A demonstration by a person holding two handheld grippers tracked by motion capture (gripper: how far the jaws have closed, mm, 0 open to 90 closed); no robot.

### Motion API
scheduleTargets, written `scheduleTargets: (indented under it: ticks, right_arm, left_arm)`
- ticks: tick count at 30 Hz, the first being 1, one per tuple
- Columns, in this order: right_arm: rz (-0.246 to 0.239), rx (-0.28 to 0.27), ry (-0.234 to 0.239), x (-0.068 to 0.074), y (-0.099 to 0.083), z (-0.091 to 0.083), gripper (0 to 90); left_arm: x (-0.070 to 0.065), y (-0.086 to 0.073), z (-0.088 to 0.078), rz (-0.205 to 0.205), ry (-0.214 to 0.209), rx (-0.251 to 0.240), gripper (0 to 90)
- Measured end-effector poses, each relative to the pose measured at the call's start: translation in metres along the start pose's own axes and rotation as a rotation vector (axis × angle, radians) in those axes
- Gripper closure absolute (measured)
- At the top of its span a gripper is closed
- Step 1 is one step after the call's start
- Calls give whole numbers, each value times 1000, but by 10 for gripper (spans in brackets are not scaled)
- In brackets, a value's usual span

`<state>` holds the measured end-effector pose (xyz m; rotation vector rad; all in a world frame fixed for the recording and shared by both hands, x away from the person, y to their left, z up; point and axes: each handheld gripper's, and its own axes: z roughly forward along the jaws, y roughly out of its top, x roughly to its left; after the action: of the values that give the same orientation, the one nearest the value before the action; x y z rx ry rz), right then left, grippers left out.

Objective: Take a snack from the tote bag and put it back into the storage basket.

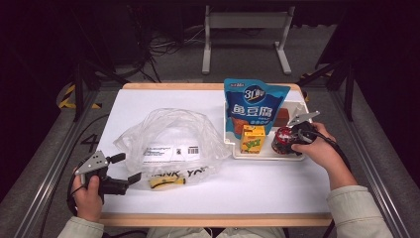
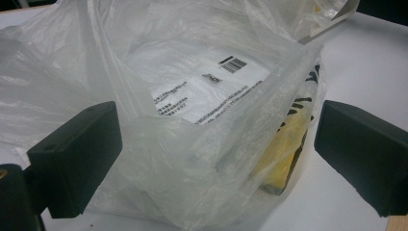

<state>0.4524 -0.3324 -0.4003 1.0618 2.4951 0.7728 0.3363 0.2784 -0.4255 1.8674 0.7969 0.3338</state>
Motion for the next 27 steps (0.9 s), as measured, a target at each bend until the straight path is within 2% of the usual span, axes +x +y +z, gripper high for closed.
scheduleTargets:
  ticks: [7,17,23,27]
  right_arm:
    - [9,-3,-8,0,0,-1,221]
    - [18,-59,-18,2,4,-13,180]
    - [28,-69,-26,3,8,-16,176]
    - [32,-53,-29,4,10,-14,196]
  left_arm:
    - [0,0,0,0,1,0,34]
    - [0,0,0,4,-1,4,34]
    - [0,0,0,1,-1,5,34]
    - [0,0,0,5,-1,3,34]
